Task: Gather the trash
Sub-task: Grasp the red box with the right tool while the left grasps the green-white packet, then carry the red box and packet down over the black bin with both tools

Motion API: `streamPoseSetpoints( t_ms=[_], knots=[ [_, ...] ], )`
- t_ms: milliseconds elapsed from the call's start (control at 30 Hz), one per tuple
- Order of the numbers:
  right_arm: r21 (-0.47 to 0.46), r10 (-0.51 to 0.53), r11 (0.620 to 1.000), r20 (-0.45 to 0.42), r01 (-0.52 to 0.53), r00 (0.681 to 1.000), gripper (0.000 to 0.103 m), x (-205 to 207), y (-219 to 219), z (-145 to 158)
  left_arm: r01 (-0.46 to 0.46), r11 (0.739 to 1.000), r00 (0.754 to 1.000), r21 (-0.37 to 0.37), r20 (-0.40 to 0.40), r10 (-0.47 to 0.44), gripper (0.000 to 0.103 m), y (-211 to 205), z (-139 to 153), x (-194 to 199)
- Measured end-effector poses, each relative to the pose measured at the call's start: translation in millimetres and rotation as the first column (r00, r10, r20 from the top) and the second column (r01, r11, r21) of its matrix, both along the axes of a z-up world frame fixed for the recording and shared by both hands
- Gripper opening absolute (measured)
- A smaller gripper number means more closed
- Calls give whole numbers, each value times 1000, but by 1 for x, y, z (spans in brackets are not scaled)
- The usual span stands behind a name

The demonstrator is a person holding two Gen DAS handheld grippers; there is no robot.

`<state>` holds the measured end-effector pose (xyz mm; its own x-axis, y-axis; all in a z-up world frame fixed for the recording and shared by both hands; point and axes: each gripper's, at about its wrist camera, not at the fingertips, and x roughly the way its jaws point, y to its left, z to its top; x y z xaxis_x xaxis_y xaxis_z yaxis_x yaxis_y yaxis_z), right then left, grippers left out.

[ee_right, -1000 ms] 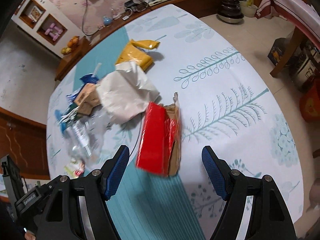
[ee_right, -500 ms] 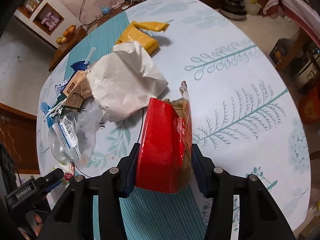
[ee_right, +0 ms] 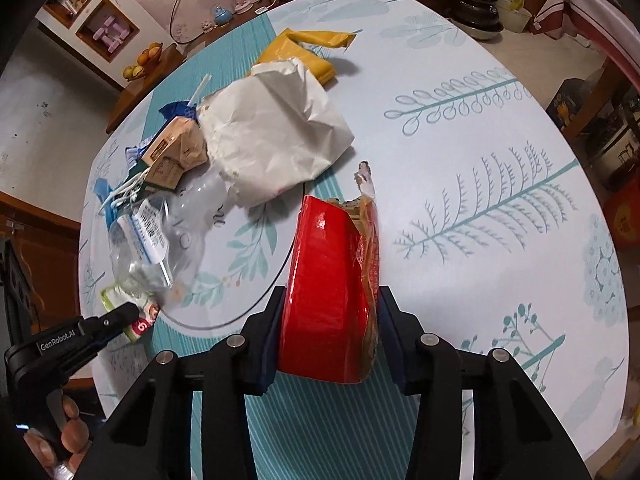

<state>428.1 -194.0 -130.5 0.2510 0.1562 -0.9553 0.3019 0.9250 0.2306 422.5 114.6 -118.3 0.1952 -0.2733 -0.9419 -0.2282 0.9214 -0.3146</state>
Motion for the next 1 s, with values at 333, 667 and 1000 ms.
streamPoseSetpoints(
  t_ms=[333, 667, 1000],
  knots=[
    [42, 28, 999, 12, -28, 1000, 36, -49, -3, 9, 102, 993, 993, 57, 46, -104, 5, -16, 33, -48],
    [92, 148, 984, 91, -156, 985, 35, -128, -10, 52, 166, 981, 974, 97, 142, -178, 5, -55, 88, -142],
    [119, 271, 949, 173, -293, 947, 35, -232, -32, 92, 144, 984, 960, 105, 228, -164, 5, -112, 125, -256]
  ],
)
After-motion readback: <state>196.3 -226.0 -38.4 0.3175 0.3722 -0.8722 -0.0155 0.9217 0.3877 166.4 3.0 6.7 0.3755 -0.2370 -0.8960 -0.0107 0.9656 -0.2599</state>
